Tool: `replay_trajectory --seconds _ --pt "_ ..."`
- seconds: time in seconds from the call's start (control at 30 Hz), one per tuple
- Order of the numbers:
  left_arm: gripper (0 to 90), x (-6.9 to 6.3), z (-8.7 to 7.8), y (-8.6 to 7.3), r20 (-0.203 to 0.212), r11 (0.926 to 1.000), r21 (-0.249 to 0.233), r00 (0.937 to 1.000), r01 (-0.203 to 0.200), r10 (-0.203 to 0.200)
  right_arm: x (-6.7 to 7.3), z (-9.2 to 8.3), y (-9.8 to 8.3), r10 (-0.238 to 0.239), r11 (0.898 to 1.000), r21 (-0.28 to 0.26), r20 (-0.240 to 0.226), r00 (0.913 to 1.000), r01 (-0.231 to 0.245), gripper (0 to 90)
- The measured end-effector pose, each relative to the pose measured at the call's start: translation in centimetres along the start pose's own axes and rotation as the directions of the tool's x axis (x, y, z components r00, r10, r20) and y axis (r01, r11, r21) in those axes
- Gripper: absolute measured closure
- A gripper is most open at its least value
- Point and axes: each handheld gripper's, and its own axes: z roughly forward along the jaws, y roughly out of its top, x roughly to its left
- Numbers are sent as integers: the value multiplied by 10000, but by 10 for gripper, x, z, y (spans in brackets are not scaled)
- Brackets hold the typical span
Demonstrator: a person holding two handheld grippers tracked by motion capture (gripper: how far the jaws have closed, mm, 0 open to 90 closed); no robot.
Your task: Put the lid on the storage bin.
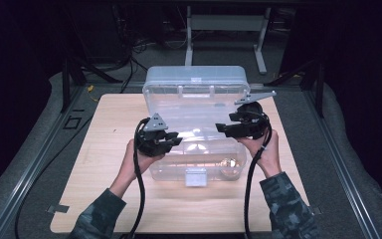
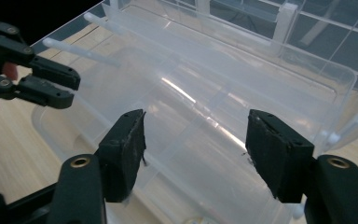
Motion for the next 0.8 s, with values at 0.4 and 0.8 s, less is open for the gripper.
replay_trajectory --seconds 0.4,0.8 --pt "731 -7 -1 -6 -177 10000 -17 9998 -73 72 -3 12 6 348 9991 216 458 9983 -359 810" --pt "717 -19 -1 -21 -132 9998 204 9999 -51 54 -5 13 1 717 9969 -395 820 9940 -687 885"
